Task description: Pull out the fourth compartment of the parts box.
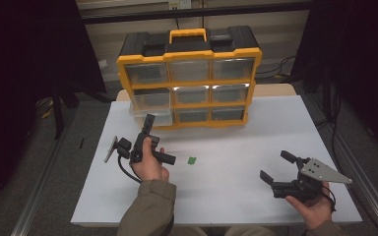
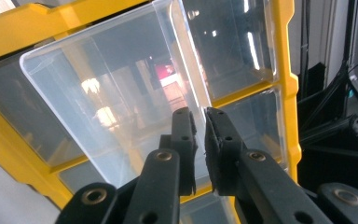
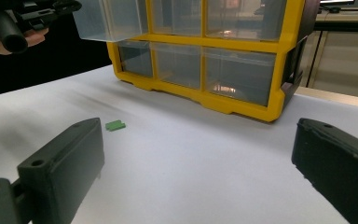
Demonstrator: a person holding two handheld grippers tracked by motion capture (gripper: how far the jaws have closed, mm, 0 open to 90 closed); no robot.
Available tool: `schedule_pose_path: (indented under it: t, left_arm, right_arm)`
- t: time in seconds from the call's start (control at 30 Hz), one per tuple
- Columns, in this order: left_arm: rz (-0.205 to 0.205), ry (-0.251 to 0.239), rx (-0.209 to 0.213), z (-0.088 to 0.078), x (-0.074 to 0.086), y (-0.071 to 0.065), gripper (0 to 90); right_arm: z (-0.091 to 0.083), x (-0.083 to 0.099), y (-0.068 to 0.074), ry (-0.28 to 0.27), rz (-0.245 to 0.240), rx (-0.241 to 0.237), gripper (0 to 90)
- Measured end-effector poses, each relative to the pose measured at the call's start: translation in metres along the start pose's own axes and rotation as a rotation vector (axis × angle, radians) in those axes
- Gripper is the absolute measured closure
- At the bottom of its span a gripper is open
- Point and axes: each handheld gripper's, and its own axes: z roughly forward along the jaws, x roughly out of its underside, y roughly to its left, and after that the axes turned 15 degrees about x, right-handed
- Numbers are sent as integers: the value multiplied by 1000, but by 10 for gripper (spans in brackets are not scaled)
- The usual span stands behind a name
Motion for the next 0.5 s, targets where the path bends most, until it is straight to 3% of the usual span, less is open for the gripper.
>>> schedule_pose_path:
  t: [0.07, 0.27, 0.33, 0.37, 0.43, 0.47, 0.5]
  left_arm:
    - [23, 20, -17, -1, 0, 0, 797]
    - [61, 50, -4, -2, 4, 3, 720]
    - [84, 82, -7, -4, 4, 4, 704]
    - [73, 62, -8, -3, 5, 3, 689]
    - [103, 106, -2, -5, 5, 4, 663]
    - [103, 88, -5, -4, 6, 4, 649]
    - [124, 124, -8, -6, 6, 5, 635]
  right_arm:
    - [0, 0, 0, 2, 1, 1, 22]
    - [0, 0, 0, 1, 0, -1, 22]
    - [0, 0, 0, 1, 0, -1, 22]
    - [0, 0, 0, 1, 0, -1, 22]
    - [0, 0, 0, 1, 0, -2, 22]
    - [0, 0, 0, 1, 0, -2, 22]
    - [0, 0, 0, 1, 0, -3, 22]
